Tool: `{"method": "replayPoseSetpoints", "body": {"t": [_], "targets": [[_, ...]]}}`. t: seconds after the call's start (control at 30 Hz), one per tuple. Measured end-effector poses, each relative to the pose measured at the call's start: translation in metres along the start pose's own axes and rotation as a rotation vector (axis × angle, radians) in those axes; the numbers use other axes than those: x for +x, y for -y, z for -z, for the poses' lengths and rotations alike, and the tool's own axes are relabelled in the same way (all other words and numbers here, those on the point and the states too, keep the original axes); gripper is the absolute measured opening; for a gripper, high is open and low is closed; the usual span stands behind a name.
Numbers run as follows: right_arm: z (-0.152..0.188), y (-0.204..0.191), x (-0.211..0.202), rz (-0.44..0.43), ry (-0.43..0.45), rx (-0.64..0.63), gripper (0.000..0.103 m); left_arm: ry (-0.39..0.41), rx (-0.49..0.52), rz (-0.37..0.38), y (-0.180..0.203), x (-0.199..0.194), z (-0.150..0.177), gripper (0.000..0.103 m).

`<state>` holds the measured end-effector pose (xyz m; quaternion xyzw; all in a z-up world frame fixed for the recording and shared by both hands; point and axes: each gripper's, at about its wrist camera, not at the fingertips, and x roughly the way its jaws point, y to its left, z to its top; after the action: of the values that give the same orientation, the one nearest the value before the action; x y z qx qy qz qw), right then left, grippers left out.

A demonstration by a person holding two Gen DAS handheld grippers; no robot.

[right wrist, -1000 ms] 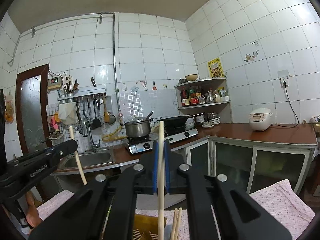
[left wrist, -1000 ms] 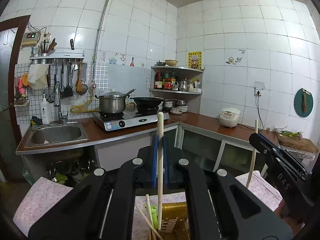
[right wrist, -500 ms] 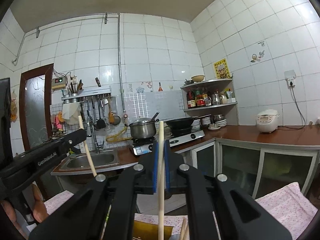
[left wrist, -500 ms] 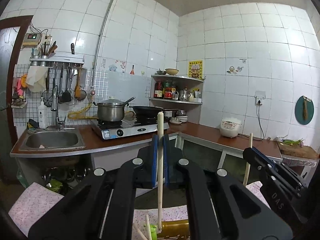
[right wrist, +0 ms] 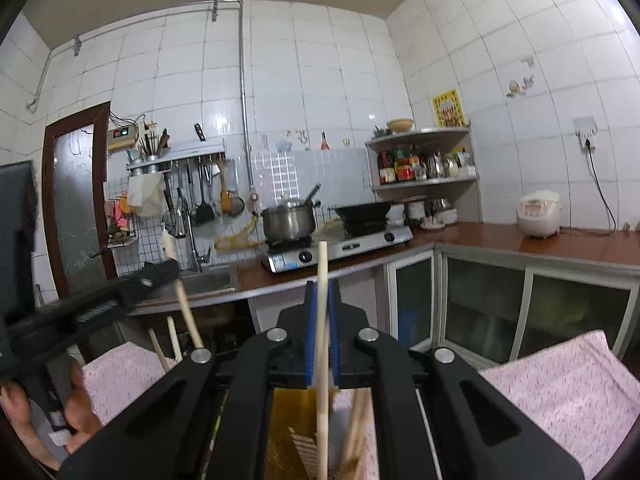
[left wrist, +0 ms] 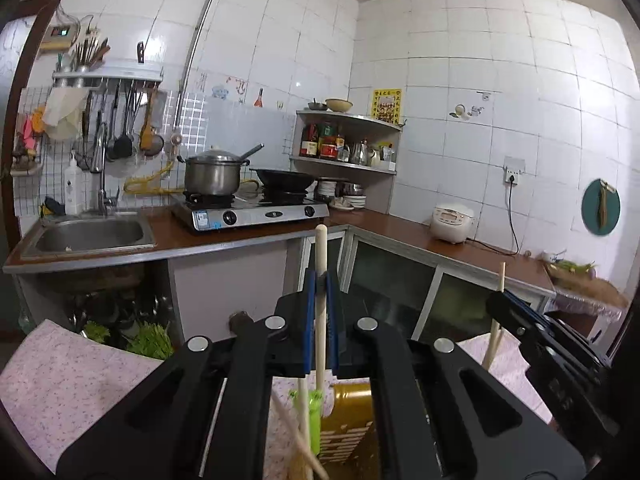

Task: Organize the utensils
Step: 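Raise the chopstick above the holder with the left tool while the right tool lowers its chopstick in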

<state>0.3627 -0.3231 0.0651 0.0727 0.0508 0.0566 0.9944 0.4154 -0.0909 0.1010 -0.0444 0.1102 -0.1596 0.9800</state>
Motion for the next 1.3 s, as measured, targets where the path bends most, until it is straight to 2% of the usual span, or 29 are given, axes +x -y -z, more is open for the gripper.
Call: {"method": "replayPoseSetpoints", "body": {"t": [0.27, 0.43, 0.6, 0.77, 0.97, 1.3], "targets": [[0.005, 0.013, -0.006, 0.008, -0.009, 0.036, 0.006, 0.070, 0.026, -0.007, 0.001, -0.037, -0.017, 0.004], [0.000, 0.011, -0.011, -0.004, -0.001, 0.028, 0.006, 0.094, 0.008, -0.002, -0.002, -0.054, -0.036, 0.004], [-0.008, 0.007, -0.017, -0.012, 0.024, 0.033, 0.006, 0.164, -0.012, 0.033, -0.001, -0.086, -0.060, 0.004], [-0.013, 0.002, -0.022, -0.020, 0.033, 0.024, 0.006, 0.164, 0.029, 0.049, 0.010, -0.098, -0.062, 0.004], [-0.008, 0.001, -0.022, -0.020, 0.014, 0.017, 0.006, 0.121, 0.058, 0.070, 0.020, -0.102, -0.046, 0.004], [0.003, 0.001, -0.011, 0.026, -0.086, -0.021, 0.006, -0.080, 0.085, 0.007, 0.022, -0.046, 0.011, 0.004]]}}
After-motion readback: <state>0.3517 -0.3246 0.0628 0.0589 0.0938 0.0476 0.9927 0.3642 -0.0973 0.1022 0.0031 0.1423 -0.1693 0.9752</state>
